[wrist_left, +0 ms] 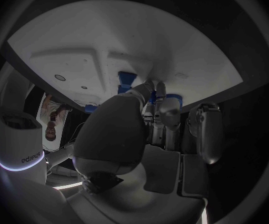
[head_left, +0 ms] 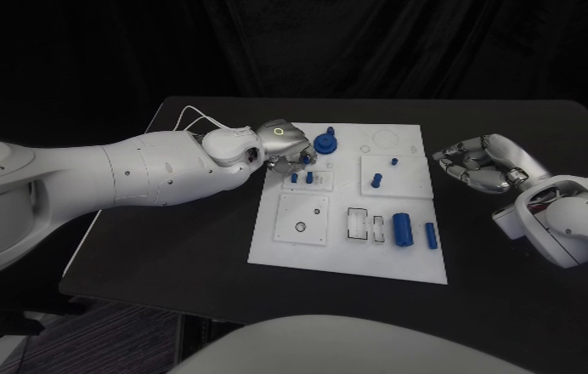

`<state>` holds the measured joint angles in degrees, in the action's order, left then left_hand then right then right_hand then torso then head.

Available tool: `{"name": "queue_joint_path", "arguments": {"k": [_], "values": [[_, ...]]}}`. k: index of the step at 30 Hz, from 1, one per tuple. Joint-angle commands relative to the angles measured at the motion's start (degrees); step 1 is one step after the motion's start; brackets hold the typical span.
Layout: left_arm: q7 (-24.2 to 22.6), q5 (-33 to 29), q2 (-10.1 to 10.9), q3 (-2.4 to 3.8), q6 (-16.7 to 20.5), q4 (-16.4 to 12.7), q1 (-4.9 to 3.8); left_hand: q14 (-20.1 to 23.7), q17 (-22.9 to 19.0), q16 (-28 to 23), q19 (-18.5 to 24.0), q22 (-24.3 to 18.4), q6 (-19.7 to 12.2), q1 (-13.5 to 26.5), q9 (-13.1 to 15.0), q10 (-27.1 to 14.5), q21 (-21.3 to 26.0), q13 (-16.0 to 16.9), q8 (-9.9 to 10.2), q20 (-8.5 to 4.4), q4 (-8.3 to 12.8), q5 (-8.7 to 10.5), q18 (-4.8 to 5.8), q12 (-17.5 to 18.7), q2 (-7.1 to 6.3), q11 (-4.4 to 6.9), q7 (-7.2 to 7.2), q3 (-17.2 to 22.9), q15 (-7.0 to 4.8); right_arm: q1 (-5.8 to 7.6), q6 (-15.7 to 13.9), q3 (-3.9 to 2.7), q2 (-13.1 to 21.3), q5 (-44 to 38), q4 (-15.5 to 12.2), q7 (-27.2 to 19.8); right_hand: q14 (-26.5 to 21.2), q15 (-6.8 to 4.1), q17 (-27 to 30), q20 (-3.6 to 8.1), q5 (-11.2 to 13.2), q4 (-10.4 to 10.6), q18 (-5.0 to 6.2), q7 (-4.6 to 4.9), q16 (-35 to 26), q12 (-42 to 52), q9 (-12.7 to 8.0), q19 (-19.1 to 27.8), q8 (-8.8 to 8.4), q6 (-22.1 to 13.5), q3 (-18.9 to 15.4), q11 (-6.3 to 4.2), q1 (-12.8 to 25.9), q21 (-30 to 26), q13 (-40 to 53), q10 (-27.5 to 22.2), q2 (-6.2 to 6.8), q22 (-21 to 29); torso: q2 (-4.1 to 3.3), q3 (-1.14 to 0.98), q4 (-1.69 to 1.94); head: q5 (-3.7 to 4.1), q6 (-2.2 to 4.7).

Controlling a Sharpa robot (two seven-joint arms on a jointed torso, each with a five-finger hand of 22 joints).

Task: Assemble the parts on the task board

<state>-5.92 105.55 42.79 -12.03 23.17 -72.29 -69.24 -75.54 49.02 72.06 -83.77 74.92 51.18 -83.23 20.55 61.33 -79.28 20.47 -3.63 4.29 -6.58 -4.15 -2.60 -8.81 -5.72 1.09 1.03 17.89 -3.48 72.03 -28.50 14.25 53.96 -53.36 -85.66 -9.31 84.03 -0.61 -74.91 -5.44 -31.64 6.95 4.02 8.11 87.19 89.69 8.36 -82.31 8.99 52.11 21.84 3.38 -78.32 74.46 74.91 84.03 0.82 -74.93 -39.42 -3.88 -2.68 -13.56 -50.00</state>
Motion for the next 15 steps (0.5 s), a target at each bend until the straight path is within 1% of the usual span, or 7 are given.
{"name": "queue_joint_path", "arguments": {"k": [1, 3, 5, 6, 7, 13, 15], "values": [[0.8, 0.1, 0.0, -0.05, 0.2, 0.1, 0.12, 0.4, -0.1, -0.4, -0.5, 11.8, -0.3, 0.3, -0.1, -0.1, 0.4, 0.0, 0.0, -0.06, -0.3, 0.19, 0.12, 0.2, -0.31, -0.46, -0.08, 0.0, 0.19, -0.15, 0.5, -0.04, 0.1, 0.0, -0.1, 1.1, 4.8, -0.08, -12.0, 0.02, -0.3, -0.4, 0.10, 0.04, -0.2, -0.3, 0.1, 0.3, 0.18, 0.4, 0.0, 0.06, 0.4, -0.4, 13.8, 4.6, -0.11, -7.7, 0.00, -0.01, 0.03, -0.06, 0.00], [1.4, 0.1, 0.0, -0.05, 0.9, 0.2, 0.12, 0.4, -0.1, -0.4, -0.5, 11.7, -0.9, 0.4, -0.3, -0.4, 0.6, 0.0, 0.1, -0.07, -0.3, 0.17, 0.08, 0.5, -0.72, -0.45, -0.08, -0.1, 0.23, -0.14, 0.5, -0.04, 0.2, 0.0, -0.2, 1.1, 4.8, -0.08, -12.0, 0.02, -0.3, -0.4, 0.10, 0.04, -0.2, -0.3, 0.1, 0.3, 0.18, 0.4, 0.0, 0.06, 0.4, -0.4, 13.8, 4.6, -0.11, -7.7, -0.01, -0.02, 0.02, -0.09, 0.00], [2.2, 0.1, 0.0, -0.05, 2.0, 0.5, 0.12, 0.6, -0.6, -0.7, -0.2, 11.6, -1.9, 0.5, -0.5, -1.2, 1.2, 0.0, 0.1, -0.10, -0.4, 0.23, -0.03, 0.9, -1.15, -0.89, 0.16, -0.2, 0.33, -0.14, 0.5, -0.04, 0.4, 0.0, -0.2, 1.1, 4.8, -0.08, -12.0, 0.02, -0.3, -0.4, 0.10, 0.04, -0.2, -0.3, 0.1, 0.3, 0.18, 0.4, 0.0, 0.06, 0.4, -0.4, 13.8, 4.6, -0.11, -7.7, -0.01, -0.01, -0.01, -0.14, 0.00], [2.5, 0.1, 0.1, -0.05, 2.5, 0.6, 0.12, 0.9, -1.1, -1.1, 0.0, 11.5, -3.5, 0.6, -0.9, -2.4, 1.6, -0.1, 0.2, -0.15, -0.5, 0.39, -0.13, 1.5, -1.62, -1.42, 0.49, -0.3, 0.57, -0.14, 0.4, -0.04, 0.4, 0.0, -0.3, 1.1, 4.8, -0.10, -12.0, 0.03, -0.3, -0.4, 0.12, 0.01, -0.3, -0.4, 0.1, 0.3, 0.23, 0.5, 0.0, 0.03, 0.4, -0.5, 13.7, 4.6, -0.10, -7.6, -0.02, -0.01, -0.01, -0.14, 0.00], [2.9, 0.1, 0.1, -0.05, 3.2, 0.8, 0.12, 1.0, -1.3, -1.2, 0.1, 11.4, -4.2, 0.6, -1.1, -2.8, 1.9, -0.1, 0.2, -0.18, -0.5, 0.47, -0.19, 1.7, -1.83, -1.56, 0.62, -0.4, 0.67, -0.14, 0.4, -0.04, 0.5, 0.0, -0.3, 1.1, 4.8, -0.10, -12.0, 0.03, -0.3, -0.4, 0.12, 0.01, -0.3, -0.4, 0.1, 0.3, 0.23, 0.5, 0.0, 0.03, 0.4, -0.5, 13.7, 4.6, -0.10, -7.6, -0.02, 0.00, -0.02, -0.15, 0.00], [3.9, 0.1, 0.6, -0.05, 6.0, 1.9, 0.12, 1.6, -2.3, -1.9, 0.6, 11.1, -6.1, 0.6, -1.5, -4.7, 3.1, 0.3, 0.0, -0.24, -0.5, 0.78, -0.41, 2.1, -3.02, -2.15, 1.07, -1.3, 1.05, -0.13, -0.2, -0.05, 1.1, -0.1, -0.8, 0.9, 4.8, -0.11, -12.0, 0.04, -0.2, -0.5, 0.13, 0.00, -0.3, -0.4, 0.1, 0.3, 0.25, 0.5, 0.0, 0.01, 0.5, -0.5, 13.7, 4.5, 0.03, -7.6, -0.02, 0.03, 0.03, -0.12, 0.00], [4.1, 0.1, 1.1, -0.04, 6.7, 1.9, 0.12, 1.9, -2.9, -2.3, 0.8, 10.9, -6.7, 0.4, -1.5, -5.3, 3.6, 0.7, -0.1, -0.22, -0.6, 0.72, -0.50, 2.0, -3.86, -2.57, 2.02, -2.1, 1.30, -0.12, -0.5, -0.05, 1.4, -0.1, -1.1, 0.7, 4.8, -0.11, -12.0, 0.04, -0.2, -0.5, 0.13, 0.00, -0.3, -0.4, 0.1, 0.3, 0.25, 0.5, 0.0, 0.01, 0.5, -0.5, 13.7, 4.5, 0.03, -7.6, -0.01, 0.06, 0.05, -0.11, 0.00]]}}
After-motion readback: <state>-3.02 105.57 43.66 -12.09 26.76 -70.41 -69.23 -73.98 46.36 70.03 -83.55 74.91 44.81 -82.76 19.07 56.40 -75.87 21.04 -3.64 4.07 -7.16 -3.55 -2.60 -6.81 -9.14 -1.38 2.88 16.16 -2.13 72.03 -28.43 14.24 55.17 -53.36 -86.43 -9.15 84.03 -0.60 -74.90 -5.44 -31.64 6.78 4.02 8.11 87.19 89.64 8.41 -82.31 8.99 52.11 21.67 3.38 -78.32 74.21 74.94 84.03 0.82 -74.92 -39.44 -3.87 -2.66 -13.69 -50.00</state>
